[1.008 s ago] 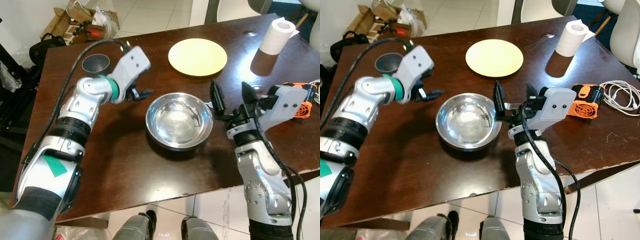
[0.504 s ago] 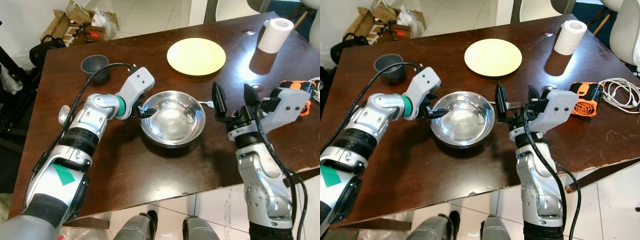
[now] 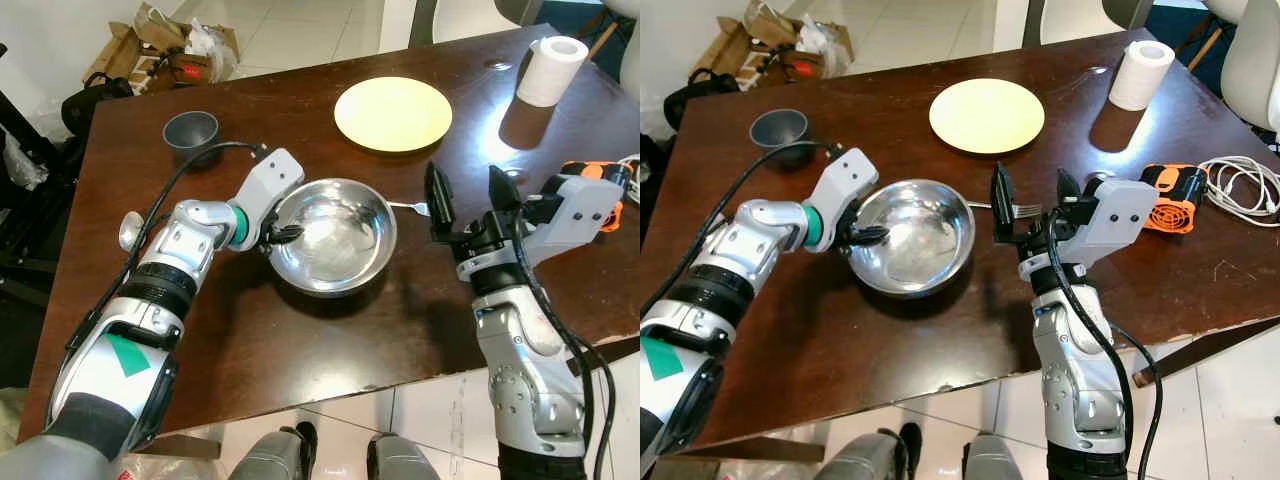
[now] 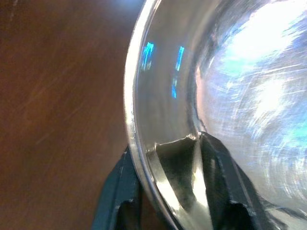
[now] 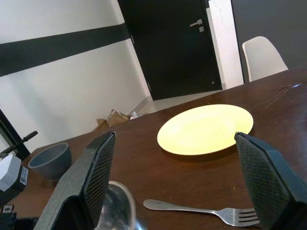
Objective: Setting the table
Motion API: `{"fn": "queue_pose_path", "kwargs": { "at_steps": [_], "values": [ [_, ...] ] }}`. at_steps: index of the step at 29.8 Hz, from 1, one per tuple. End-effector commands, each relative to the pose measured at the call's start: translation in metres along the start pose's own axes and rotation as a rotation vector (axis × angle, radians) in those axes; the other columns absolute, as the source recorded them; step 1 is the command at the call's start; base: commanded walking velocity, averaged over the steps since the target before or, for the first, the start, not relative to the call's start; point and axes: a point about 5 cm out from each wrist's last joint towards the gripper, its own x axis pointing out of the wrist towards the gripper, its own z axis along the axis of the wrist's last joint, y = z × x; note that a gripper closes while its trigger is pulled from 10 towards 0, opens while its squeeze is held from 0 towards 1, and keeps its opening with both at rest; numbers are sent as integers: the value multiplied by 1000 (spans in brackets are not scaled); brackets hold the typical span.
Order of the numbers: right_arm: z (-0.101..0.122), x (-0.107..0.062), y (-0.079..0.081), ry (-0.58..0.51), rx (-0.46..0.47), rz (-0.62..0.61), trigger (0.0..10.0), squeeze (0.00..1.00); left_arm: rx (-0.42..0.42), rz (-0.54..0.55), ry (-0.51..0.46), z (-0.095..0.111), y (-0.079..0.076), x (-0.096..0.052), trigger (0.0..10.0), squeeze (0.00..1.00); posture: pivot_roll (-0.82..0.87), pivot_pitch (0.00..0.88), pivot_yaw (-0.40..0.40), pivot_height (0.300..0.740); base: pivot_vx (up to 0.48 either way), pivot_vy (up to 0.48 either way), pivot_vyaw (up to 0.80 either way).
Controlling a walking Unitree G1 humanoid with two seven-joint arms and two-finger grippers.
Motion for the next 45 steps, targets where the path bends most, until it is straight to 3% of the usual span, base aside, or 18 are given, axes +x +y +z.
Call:
{"fn": "queue_pose_path", "kwargs": {
  "at_steps": [1,12,27,30,31,32,33,35,45],
  "values": [
    [-2,-1,0,7,-9,0,10000,0,-22,-6,54,-15,-4,2,0,0,2,24,158,740,0,0,0],
    [-1,0,0,4,-11,2,10000,0,-39,-3,35,-11,-6,3,0,0,3,21,158,740,0,0,0],
    [0,-1,-1,-1,-13,-8,10000,0,1,-3,29,-8,-6,2,0,0,1,25,164,740,0,0,0],
    [0,-1,-2,-4,-14,-9,10000,0,-68,-20,-64,5,-7,2,0,0,2,25,163,740,0,0,0],
    [1,0,-2,-8,-15,-12,10000,0,-112,-9,-125,15,-5,1,8667,0,3,25,163,740,0,0,0],
    [1,0,-2,-11,-16,-13,10000,0,-140,0,-163,21,-3,0,8667,0,3,25,163,740,0,0,0],
    [3,0,-2,-18,-18,-17,10000,0,-175,49,-216,30,3,-2,10000,0,0,28,164,740,0,0,0],
    [9,2,-4,-42,-23,-38,10000,0,-240,196,-315,49,22,-11,10000,0,0,28,164,740,0,0,0],
    [15,4,-10,-81,-51,-129,10000,0,-189,351,-410,69,36,-25,10000,0,2,30,160,740,0,0,0]
  ]
}}
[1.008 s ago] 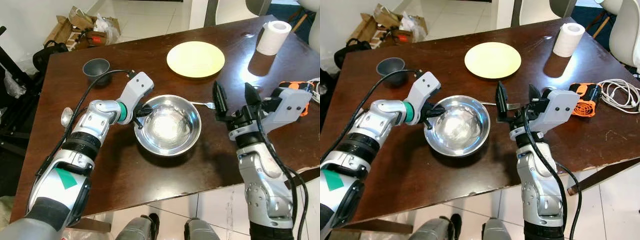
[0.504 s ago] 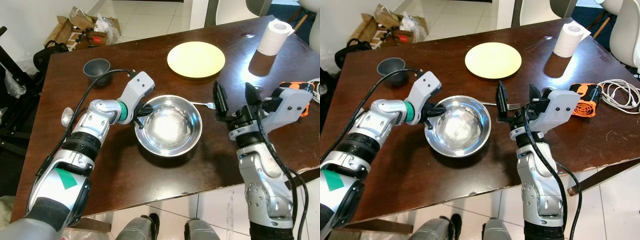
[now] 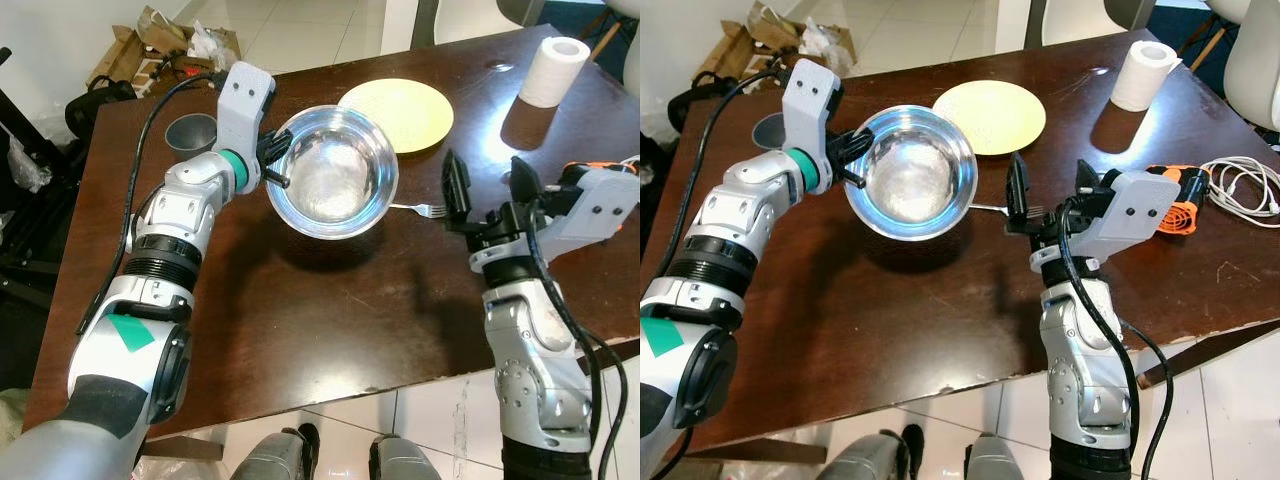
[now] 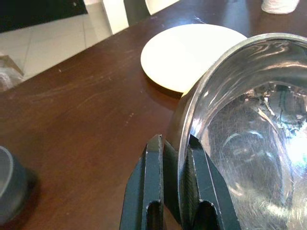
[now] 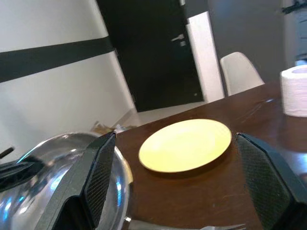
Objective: Setting the table
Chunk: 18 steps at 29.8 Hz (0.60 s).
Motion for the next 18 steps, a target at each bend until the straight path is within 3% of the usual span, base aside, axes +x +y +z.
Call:
{"fn": "queue_pose_path", "kwargs": {
  "at_steps": [1,4,7,9,10,11,18],
  "values": [
    [2,0,-4,-17,-12,-46,10000,0,19,27,-40,6,3,-3,10000,0,2,30,160,740,0,0,0],
    [-1,-1,-13,-20,8,-117,10000,0,-13,45,-62,7,1,-3,10000,0,3,32,158,740,0,0,0],
    [-7,-1,-13,-4,240,-121,10000,0,-61,62,-114,11,-3,-4,10000,0,3,34,151,740,0,0,0],
    [-8,-1,-9,12,276,-80,10000,0,-52,70,-134,12,-3,-5,10000,0,3,36,151,740,0,0,0],
    [-8,-1,-6,26,290,-45,10000,141,-44,74,-146,13,-4,-5,10000,0,2,36,148,740,0,0,0],
    [-10,-1,-4,50,311,-20,10000,1000,-35,81,-163,14,-5,-6,10000,0,-1,39,138,740,0,0,0],
    [-18,-4,-1,155,305,59,10000,1000,-45,85,-193,9,-9,-10,10000,0,-8,50,104,740,0,0,0]
  ]
}}
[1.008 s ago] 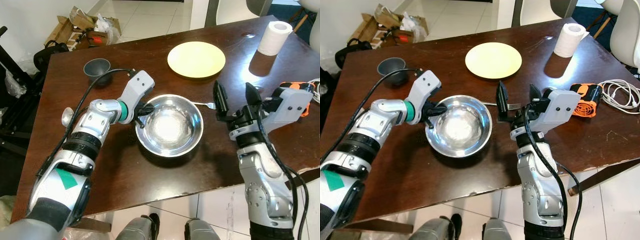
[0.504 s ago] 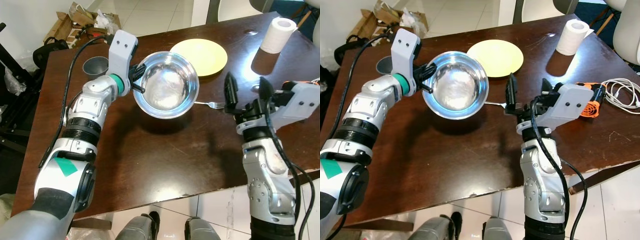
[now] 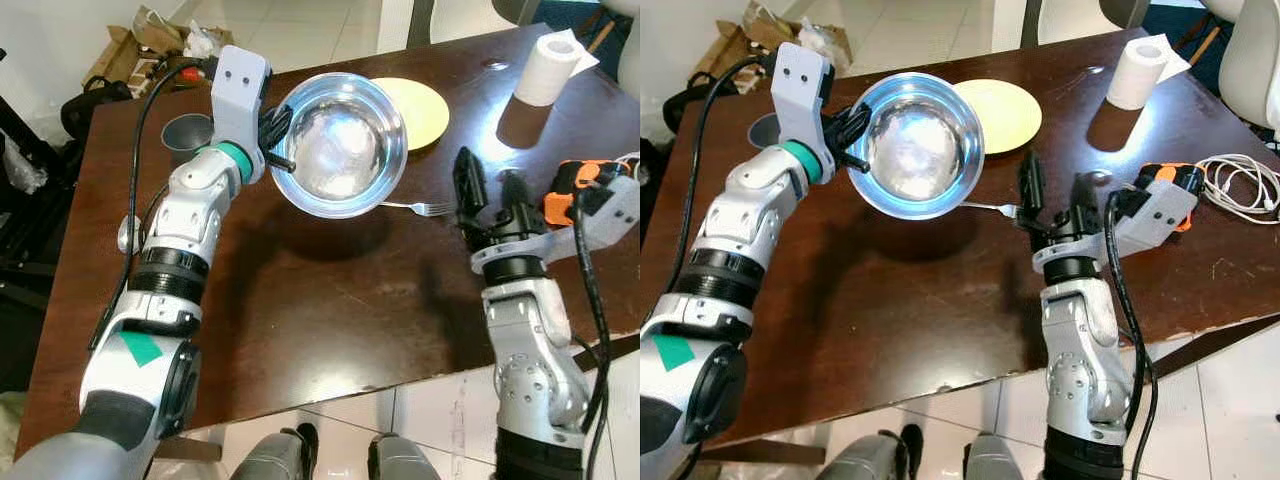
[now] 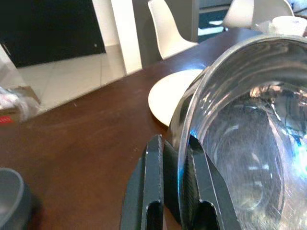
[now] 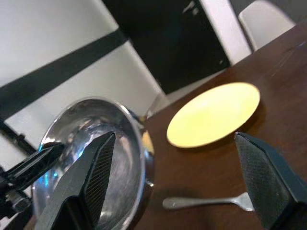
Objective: Setting the table
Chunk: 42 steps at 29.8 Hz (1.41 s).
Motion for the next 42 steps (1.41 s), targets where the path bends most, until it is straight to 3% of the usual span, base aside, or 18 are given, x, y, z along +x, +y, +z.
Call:
{"fn": "queue_pose_path", "kwargs": {
  "at_steps": [1,4,5,9,14,19,21,27,29,36,39,42],
  "values": [
    [-8,-2,-3,76,-56,4,10000,1000,-29,-4,-33,1,-2,-5,10000,0,-14,52,88,740,0,0,0],
    [-10,-1,-7,103,-95,-9,10000,1000,-42,-9,-41,0,-3,-7,10000,0,-16,53,85,740,0,0,0],
    [-10,1,-13,118,-117,-29,10000,0,-66,-19,-53,-1,-5,-11,10000,0,-19,58,64,740,0,0,0],
    [-8,5,-19,121,-114,-41,10000,0,-109,-39,-77,0,-8,-18,10000,0,-20,61,52,740,0,0,0],
    [-7,12,-24,126,-19,-28,10000,0,-136,-46,-114,2,-13,-26,10000,0,-17,63,31,740,0,0,0],
    [-8,13,-23,139,29,18,10000,0,-135,-51,-130,5,-15,-29,10000,0,-15,63,25,740,0,0,0],
    [-11,13,-15,163,94,91,10000,0,-137,-56,-140,6,-18,-31,10000,0,-9,60,13,740,0,0,0],
    [-16,15,-5,200,92,155,10000,0,-77,-53,-162,7,-24,-37,10000,0,-8,55,-4,740,0,0,0],
    [-1,14,1,128,41,181,10000,0,-42,-2,-164,4,-23,-34,10000,0,-17,50,-9,740,0,0,0],
    [10,5,12,79,-5,231,10000,0,-64,22,-171,5,-24,-31,10000,0,-30,50,0,740,0,0,0],
    [4,2,16,102,1,240,10000,0,-72,10,-183,9,-26,-33,10000,0,-21,54,-11,740,0,0,0],
    [-3,7,10,126,-4,201,10000,0,-83,19,-195,13,-27,-36,10000,0,-9,71,-21,740,0,0,0]
  ]
}}
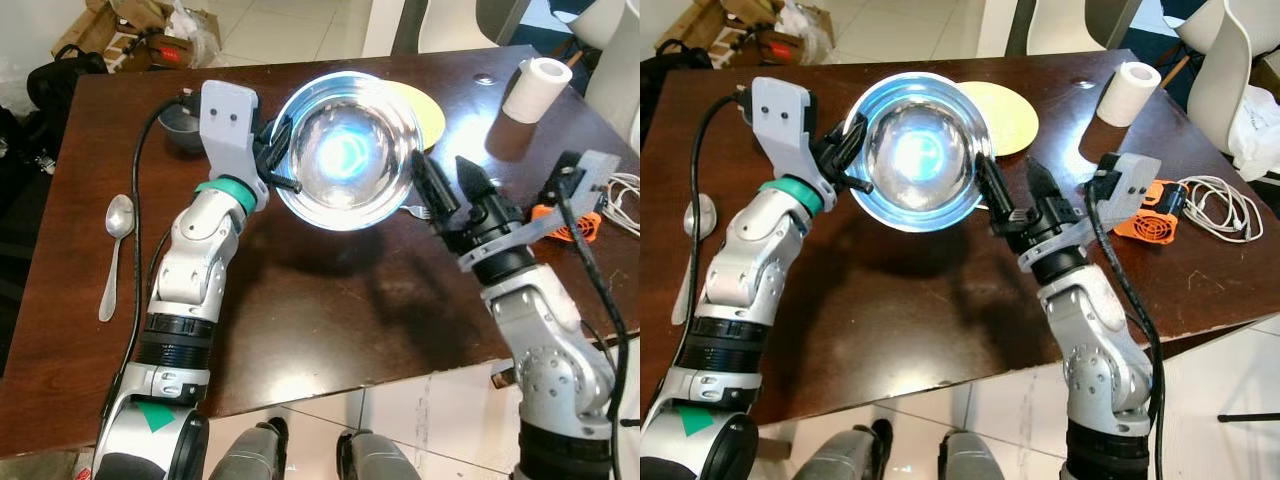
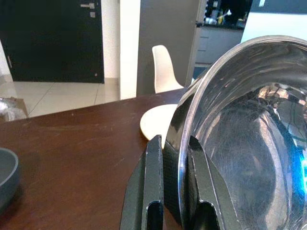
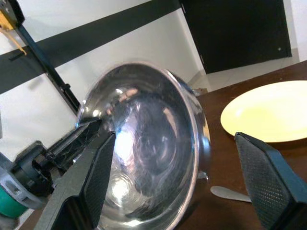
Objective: Setting the table
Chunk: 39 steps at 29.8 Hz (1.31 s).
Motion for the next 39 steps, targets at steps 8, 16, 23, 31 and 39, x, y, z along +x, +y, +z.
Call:
{"fn": "queue_pose_path", "kwargs": {
  "at_steps": [8,16,23,31,39],
  "values": [
    [-5,3,-31,24,-43,-195,10000,0,-22,-4,-54,14,-3,-3,10000,0,1,64,-23,740,0,0,0],
    [-13,-3,-20,55,-5,-80,0,0,-23,-21,-60,14,-6,-2,10000,0,1,31,-20,740,0,0,0],
    [-23,-9,-15,80,13,-55,0,0,-17,-36,-59,15,-9,-6,10000,0,13,6,-19,740,0,0,0],
    [-24,-16,-23,60,59,-102,0,0,-22,-87,-68,19,-16,-8,10000,0,4,0,6,740,0,0,0],
    [-20,-21,-28,3,57,-162,0,0,-23,-154,-49,13,-24,-5,10000,0,-28,0,40,740,0,0,0]
  ]
}}
